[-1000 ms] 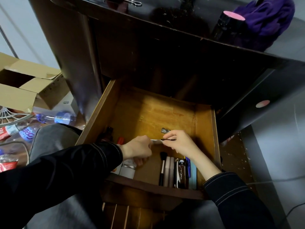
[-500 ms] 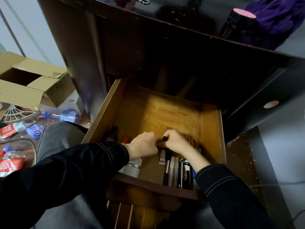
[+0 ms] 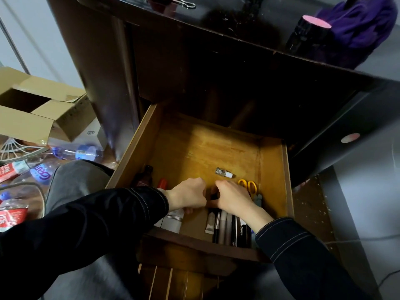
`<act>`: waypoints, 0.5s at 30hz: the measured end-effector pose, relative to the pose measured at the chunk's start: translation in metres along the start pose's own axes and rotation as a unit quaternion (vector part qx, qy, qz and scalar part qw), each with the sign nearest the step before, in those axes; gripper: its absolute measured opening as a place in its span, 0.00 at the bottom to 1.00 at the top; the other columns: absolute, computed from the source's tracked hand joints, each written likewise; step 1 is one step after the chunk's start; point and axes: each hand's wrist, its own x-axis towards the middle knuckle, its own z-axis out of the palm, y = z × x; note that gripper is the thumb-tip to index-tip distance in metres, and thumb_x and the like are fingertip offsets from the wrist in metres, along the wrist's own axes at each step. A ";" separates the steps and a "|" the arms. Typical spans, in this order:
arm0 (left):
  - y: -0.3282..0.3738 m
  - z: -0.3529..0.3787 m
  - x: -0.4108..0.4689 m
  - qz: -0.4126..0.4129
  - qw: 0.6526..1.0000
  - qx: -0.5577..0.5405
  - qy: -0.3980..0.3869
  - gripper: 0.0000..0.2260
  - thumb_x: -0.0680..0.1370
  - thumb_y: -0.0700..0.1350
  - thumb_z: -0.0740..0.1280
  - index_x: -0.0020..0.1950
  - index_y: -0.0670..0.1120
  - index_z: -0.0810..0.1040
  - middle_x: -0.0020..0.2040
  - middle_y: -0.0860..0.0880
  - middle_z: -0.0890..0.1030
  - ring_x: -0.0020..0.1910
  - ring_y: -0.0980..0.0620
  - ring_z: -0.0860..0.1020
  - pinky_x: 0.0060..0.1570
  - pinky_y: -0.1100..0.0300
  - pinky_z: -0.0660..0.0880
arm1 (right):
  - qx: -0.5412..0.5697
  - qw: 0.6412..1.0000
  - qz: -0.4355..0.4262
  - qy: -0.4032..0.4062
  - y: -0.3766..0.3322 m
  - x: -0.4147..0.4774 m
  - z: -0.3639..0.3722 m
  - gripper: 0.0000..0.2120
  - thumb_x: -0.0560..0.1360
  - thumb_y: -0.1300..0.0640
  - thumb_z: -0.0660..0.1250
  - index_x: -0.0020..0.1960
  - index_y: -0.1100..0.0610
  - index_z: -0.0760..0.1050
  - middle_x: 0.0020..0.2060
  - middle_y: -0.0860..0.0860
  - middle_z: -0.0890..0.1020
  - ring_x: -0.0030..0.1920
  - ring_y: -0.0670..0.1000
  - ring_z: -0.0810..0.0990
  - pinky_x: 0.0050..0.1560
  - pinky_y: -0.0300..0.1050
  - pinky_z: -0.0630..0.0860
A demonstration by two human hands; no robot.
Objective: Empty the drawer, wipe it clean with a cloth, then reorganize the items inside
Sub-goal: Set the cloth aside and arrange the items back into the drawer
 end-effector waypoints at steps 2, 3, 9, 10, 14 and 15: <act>0.000 0.002 0.000 -0.007 1.000 -0.010 -0.023 0.07 0.75 0.34 0.63 0.49 0.33 0.80 0.34 0.38 0.82 0.25 0.45 0.80 0.29 0.52 0.82 | -0.003 1.000 -0.015 -0.012 0.001 -0.003 0.002 0.18 0.73 0.42 0.73 0.50 0.55 0.74 0.48 0.51 0.78 0.48 0.54 0.78 0.45 0.52 0.78; 0.001 0.003 0.000 -0.010 0.999 -0.013 -0.034 0.07 0.76 0.34 0.64 0.49 0.33 0.80 0.33 0.38 0.82 0.24 0.47 0.80 0.28 0.54 0.81 | -0.002 1.000 -0.023 -0.018 0.002 -0.004 0.003 0.19 0.72 0.42 0.73 0.50 0.55 0.74 0.48 0.51 0.77 0.48 0.54 0.78 0.46 0.53 0.78; 0.001 0.001 -0.002 -0.018 0.999 -0.022 -0.034 0.08 0.75 0.33 0.62 0.47 0.33 0.80 0.28 0.43 0.80 0.21 0.50 0.78 0.26 0.58 0.79 | -0.003 0.997 -0.062 -0.051 0.005 -0.009 0.010 0.23 0.68 0.38 0.75 0.53 0.53 0.76 0.48 0.48 0.70 0.55 0.53 0.72 0.46 0.48 0.69; 0.001 0.001 -0.003 -0.016 0.999 -0.022 -0.032 0.08 0.75 0.33 0.62 0.47 0.32 0.80 0.28 0.43 0.80 0.21 0.49 0.78 0.26 0.57 0.80 | -0.006 0.997 -0.066 -0.050 0.006 -0.009 0.011 0.23 0.67 0.37 0.75 0.52 0.52 0.75 0.48 0.47 0.69 0.56 0.54 0.72 0.46 0.47 0.67; 0.001 0.000 -0.004 -0.012 0.999 -0.021 -0.027 0.09 0.76 0.33 0.61 0.48 0.33 0.80 0.30 0.42 0.80 0.22 0.48 0.78 0.32 0.51 0.81 | 0.000 0.997 -0.072 -0.040 0.009 -0.010 0.014 0.21 0.67 0.37 0.75 0.47 0.46 0.69 0.43 0.43 0.65 0.51 0.51 0.69 0.38 0.44 0.62; 0.001 -0.001 -0.005 -0.010 0.999 -0.019 -0.023 0.08 0.76 0.33 0.61 0.49 0.33 0.80 0.30 0.41 0.80 0.22 0.47 0.78 0.32 0.50 0.81 | 0.005 0.997 -0.070 -0.038 0.009 -0.010 0.014 0.20 0.67 0.37 0.75 0.47 0.46 0.69 0.43 0.43 0.65 0.50 0.51 0.70 0.35 0.43 0.61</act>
